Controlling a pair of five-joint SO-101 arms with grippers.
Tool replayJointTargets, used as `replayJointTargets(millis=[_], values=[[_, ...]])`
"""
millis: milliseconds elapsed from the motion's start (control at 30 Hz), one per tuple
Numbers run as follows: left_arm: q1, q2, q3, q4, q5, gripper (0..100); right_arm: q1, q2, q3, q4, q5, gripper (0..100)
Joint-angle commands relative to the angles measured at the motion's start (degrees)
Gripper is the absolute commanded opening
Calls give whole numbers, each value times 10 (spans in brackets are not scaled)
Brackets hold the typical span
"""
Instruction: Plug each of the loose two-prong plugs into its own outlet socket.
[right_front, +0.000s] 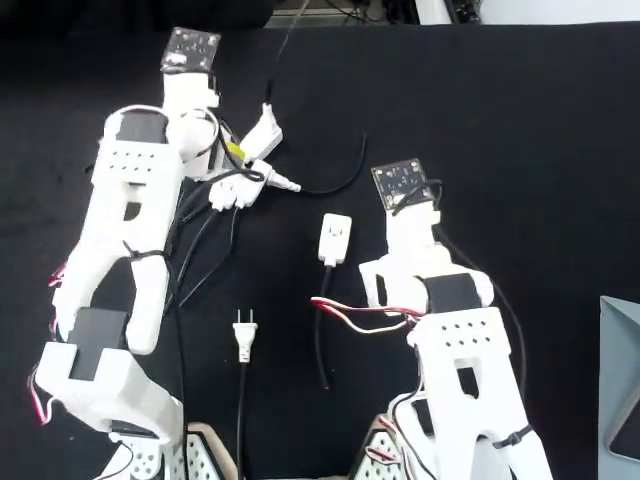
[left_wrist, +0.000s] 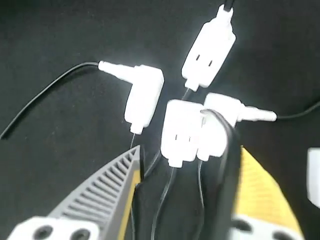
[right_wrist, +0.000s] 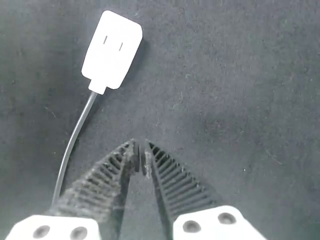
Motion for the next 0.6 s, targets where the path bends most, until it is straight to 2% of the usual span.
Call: replayJointTargets(millis=[0,133,367,467,567], values=[[48,-6,-87,109,1,281,25,-9,-10,-9,0,12],[95,-6,-114,160,8,271,55,-9,-27,-5,0,12],[192,-1,-111,190,29,223,107,-10,-49,-4,0,12],[228,1,-72,164,49,225,135,-10,-60,-4,0,12],[252,7,8,75,86,228,156,-10,-67,-4,0,12]])
